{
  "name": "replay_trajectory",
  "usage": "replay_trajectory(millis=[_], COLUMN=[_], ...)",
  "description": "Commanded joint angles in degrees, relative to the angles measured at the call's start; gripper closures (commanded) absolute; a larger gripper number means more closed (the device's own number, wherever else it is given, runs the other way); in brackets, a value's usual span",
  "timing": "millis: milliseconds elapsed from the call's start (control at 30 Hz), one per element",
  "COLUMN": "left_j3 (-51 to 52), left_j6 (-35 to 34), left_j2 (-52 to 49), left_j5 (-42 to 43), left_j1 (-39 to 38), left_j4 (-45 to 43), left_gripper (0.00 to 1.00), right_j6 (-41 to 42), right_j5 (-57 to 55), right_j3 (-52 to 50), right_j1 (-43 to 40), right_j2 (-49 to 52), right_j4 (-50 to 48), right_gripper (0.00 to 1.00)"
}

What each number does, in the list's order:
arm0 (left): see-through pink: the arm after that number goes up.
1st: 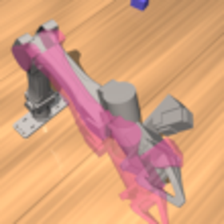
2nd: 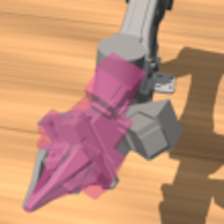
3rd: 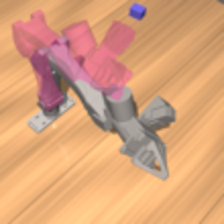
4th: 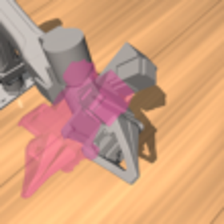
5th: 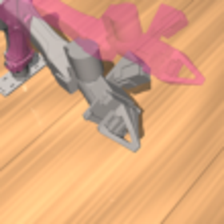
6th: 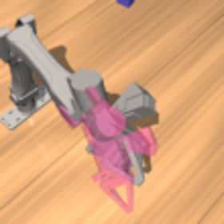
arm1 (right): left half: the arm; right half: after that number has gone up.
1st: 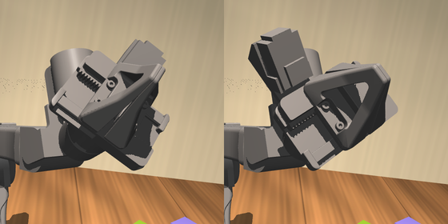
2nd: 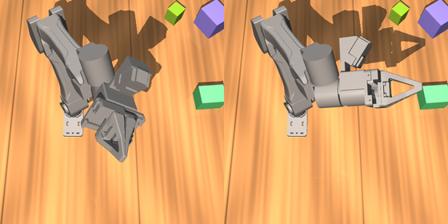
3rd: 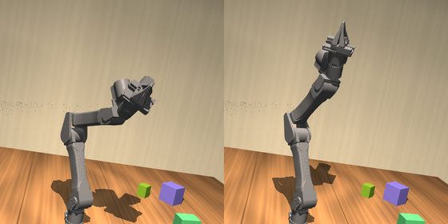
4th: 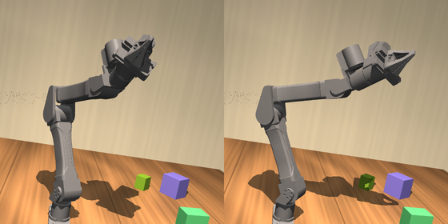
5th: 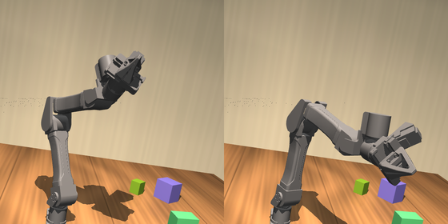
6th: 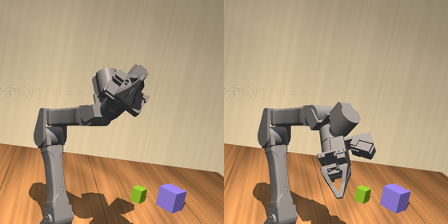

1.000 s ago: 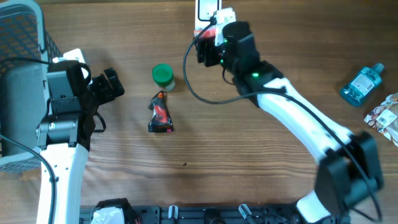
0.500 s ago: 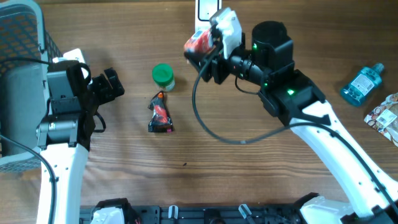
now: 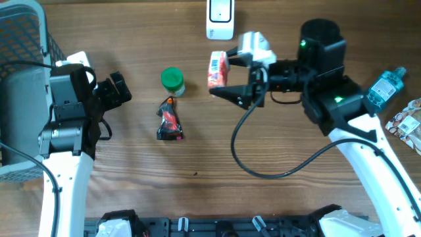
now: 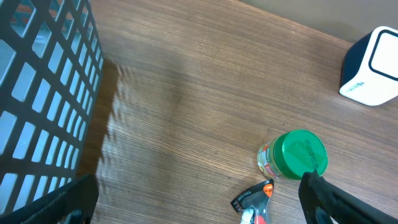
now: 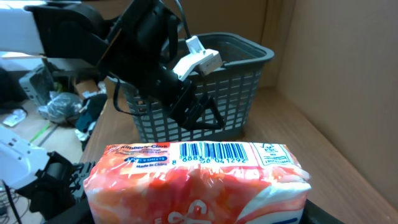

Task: Scan the item barcode
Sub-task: 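Carry the Kleenex pack up to the white scanner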

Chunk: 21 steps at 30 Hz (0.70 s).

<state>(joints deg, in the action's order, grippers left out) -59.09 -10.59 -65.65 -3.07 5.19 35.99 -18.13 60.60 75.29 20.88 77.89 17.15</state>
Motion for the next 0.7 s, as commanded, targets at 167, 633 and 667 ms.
replay_trajectory(millis=[167,633,667], left_j3=[-0.37,-0.37,-0.37], left_j6=[-0.33,-0.33,-0.33], left_j2=[0.00,0.00,0.00], left_j5=[0.48,0.48,0.48], left_j1=[-0.22,-0.22,-0.22], left_j4=[-0.20,-0.20,-0.20], left_gripper=[0.00,0.00,0.00], right_j6=[17.55,88.70,90.95], right_j5=[1.55,-27.08,-28.96], right_j3=[1.01,1.01,1.01], right_j1=[-0.94,-1.46,-1.46], right_j2=[5.51,38.27,39.12], right_j4=[-14.45,-74.36,-74.93], right_gripper=[0.30,0.25,0.25])
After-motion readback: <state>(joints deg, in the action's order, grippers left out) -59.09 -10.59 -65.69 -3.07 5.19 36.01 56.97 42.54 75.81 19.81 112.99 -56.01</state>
